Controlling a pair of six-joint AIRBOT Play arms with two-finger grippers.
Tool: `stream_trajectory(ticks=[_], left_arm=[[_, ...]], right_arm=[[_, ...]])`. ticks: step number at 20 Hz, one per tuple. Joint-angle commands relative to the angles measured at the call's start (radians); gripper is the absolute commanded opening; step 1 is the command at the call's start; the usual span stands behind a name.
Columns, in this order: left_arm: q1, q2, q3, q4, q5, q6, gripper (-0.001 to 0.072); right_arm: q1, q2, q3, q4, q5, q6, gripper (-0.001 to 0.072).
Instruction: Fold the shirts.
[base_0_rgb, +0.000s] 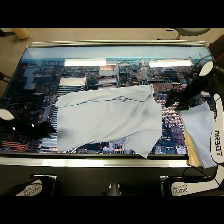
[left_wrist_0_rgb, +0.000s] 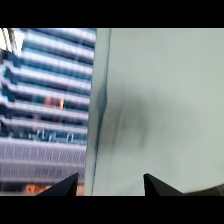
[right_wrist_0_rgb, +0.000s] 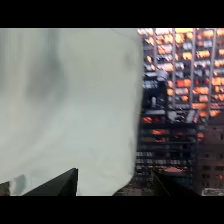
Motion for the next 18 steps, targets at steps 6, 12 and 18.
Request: stream_trajectory(ticks=[6,12,18], left_arm=[[0.001,0.114,-0.266,-0.112,0.098,0.056,0.0506],[-0.069,0.095,-0.266,-0.114,0.163,0.033,0.0444],[-0.08,0.071,-0.265,-0.113,0.168,0.026,0.0054]], right_arm=[[-0.014,0.128,-0.361,-0.008,-0.096,-0.044,0.0468],[-0.014,0.128,-0.533,0.032,-0.214,-0.094,0.0508],[-0.014,0.119,-0.597,0.204,-0.398,-0.126,0.049]])
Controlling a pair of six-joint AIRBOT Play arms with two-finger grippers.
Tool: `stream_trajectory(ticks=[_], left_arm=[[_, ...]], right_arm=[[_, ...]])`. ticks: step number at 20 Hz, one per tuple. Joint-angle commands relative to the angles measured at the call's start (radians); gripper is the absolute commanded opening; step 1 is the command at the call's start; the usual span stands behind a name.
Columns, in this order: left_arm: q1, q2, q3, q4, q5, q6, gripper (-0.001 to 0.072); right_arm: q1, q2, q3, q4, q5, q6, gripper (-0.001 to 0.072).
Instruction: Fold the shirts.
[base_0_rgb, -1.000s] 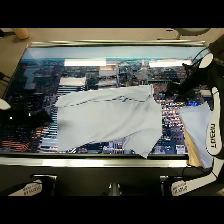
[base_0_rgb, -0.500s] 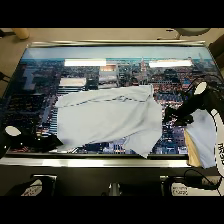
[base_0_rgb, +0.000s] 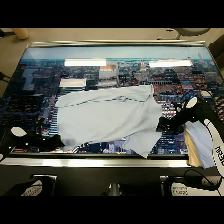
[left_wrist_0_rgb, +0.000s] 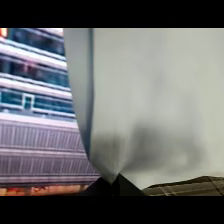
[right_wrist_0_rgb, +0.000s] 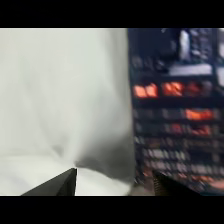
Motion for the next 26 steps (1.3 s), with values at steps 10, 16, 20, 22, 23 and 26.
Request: stream_trajectory(ticks=[10,16,20,22,23,26], left_arm=[[0.002,0.211,0.413,0.002,-0.018,0.024,0.0024],[0.074,0.448,1.242,0.03,0.275,-0.008,0.0025],[0.076,0.498,1.366,0.03,0.263,-0.092,0.0025],[0.076,0.496,1.366,0.064,0.228,-0.092,0.0025],[0.076,0.489,1.366,0.083,0.208,-0.09,0.0025],[0.076,0.433,1.352,0.148,0.054,-0.089,0.0025]], right_arm=[[0.0,0.187,0.238,0.092,-0.032,-0.108,0.0017],[0.0,0.709,0.829,-0.178,-0.274,-0.107,0.0018],[0.0,0.909,0.838,-0.21,-0.337,-0.061,0.0018],[0.0,0.913,0.838,-0.256,-0.254,-0.055,0.0018],[0.0,0.903,0.838,-0.272,-0.222,-0.043,0.0018],[0.0,0.832,0.838,-0.276,-0.085,-0.013,0.0019]])
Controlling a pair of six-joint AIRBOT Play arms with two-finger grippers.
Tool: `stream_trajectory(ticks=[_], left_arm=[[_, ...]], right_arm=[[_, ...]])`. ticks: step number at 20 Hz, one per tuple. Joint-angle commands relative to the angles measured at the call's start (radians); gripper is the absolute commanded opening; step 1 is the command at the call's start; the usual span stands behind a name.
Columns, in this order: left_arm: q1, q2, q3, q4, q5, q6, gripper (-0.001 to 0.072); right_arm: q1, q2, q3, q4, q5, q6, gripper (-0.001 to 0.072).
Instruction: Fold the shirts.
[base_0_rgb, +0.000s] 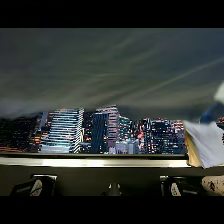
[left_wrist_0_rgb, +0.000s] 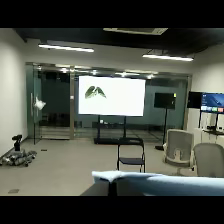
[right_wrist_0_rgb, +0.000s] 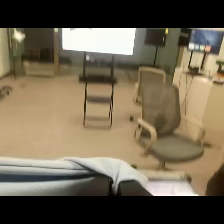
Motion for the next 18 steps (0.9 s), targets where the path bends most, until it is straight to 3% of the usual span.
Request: stream_trajectory(ticks=[1,4,7,11,14,18], left_arm=[[0.002,-0.058,-0.016,0.066,-0.187,-0.007,0.0025],[-0.003,-0.17,-0.18,0.065,-0.331,0.001,0.0025],[-0.039,-0.298,-0.431,0.066,-0.283,0.076,0.0025],[-0.107,-0.552,-0.613,0.064,-0.066,0.086,0.0025],[-0.125,-0.749,-0.547,0.03,0.023,0.085,0.0026],[-0.125,-0.943,-0.402,-0.011,0.038,0.062,0.0027]], right_arm=[[0.0,-0.068,0.01,-0.035,0.169,0.053,0.0019],[0.0,-0.278,0.008,-0.001,0.407,0.057,0.0018],[0.0,-0.555,-0.045,0.067,0.518,0.023,0.0016],[0.009,-0.906,-0.091,0.224,0.42,0.063,0.0016],[0.055,-1.046,-0.091,0.241,0.232,0.1,0.0017],[0.123,-1.12,-0.091,0.241,0.014,0.179,0.0018]])
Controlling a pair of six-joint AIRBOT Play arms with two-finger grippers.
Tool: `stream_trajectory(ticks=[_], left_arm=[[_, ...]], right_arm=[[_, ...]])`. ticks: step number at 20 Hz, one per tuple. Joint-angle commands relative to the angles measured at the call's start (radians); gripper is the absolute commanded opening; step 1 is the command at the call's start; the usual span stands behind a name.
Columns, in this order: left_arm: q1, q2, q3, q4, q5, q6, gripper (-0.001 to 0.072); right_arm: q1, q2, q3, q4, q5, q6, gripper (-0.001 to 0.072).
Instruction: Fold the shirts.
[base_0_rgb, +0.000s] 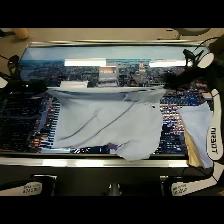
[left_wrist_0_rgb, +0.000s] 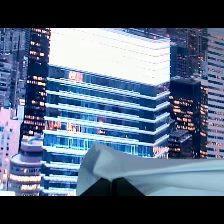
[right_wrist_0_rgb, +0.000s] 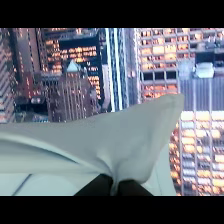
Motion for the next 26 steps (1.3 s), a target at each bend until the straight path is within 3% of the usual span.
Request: stream_trajectory(ticks=[1,2,3,4,5,6,8,9,10,11,12,13,17,24,26], left_arm=[[-0.007,-0.169,0.091,-0.037,0.033,-0.044,0.0029],[-0.007,-0.188,0.1,-0.04,0.016,-0.065,0.0092],[-0.007,-0.195,0.101,-0.039,-0.014,-0.066,0.0317],[-0.001,-0.192,0.105,-0.024,-0.075,-0.061,0.0607],[0.013,-0.187,0.121,0.005,-0.175,-0.042,0.0612],[0.027,-0.176,0.133,0.058,-0.302,-0.018,0.0605],[0.052,-0.128,0.098,0.186,-0.484,0.013,0.037],[0.064,-0.079,0.027,0.204,-0.503,0.045,0.036],[0.076,-0.023,-0.061,0.185,-0.49,0.064,0.0318],[0.082,0.034,-0.163,0.144,-0.468,0.086,0.035],[0.082,0.095,-0.278,0.071,-0.441,0.14,0.051],[0.079,0.152,-0.386,0.007,-0.401,0.183,0.0563],[0.066,0.239,-0.616,-0.068,-0.303,0.253,0.0561],[-0.022,0.217,-0.649,-0.087,-0.15,0.278,0.0541],[-0.039,0.191,-0.649,-0.087,-0.147,0.278,0.0376]], right_arm=[[0.056,-0.089,-0.003,0.029,-0.19,0.077,0.0018],[0.068,-0.1,-0.003,0.028,-0.198,0.084,0.002],[0.07,-0.103,-0.003,0.03,-0.19,0.092,0.009],[0.066,-0.099,-0.003,0.033,-0.153,0.093,0.0295],[0.055,-0.088,-0.003,0.023,-0.093,0.077,0.045],[0.036,-0.076,-0.003,-0.011,-0.006,0.045,0.0467],[-0.023,-0.066,-0.006,-0.093,0.205,0.032,0.0462],[-0.054,-0.061,-0.033,-0.103,0.286,0.027,0.0438],[-0.078,-0.042,-0.092,-0.101,0.322,0.016,0.0423],[-0.089,-0.014,-0.161,-0.1,0.312,0.012,0.0423],[-0.092,0.03,-0.259,-0.098,0.269,0.009,0.0422],[-0.092,0.077,-0.358,-0.076,0.216,-0.002,0.0422],[-0.092,0.188,-0.583,-0.042,0.145,-0.044,0.0422],[-0.092,0.206,-0.613,-0.035,0.145,-0.061,0.0422],[-0.092,0.206,-0.613,-0.035,0.148,-0.061,0.0422]])
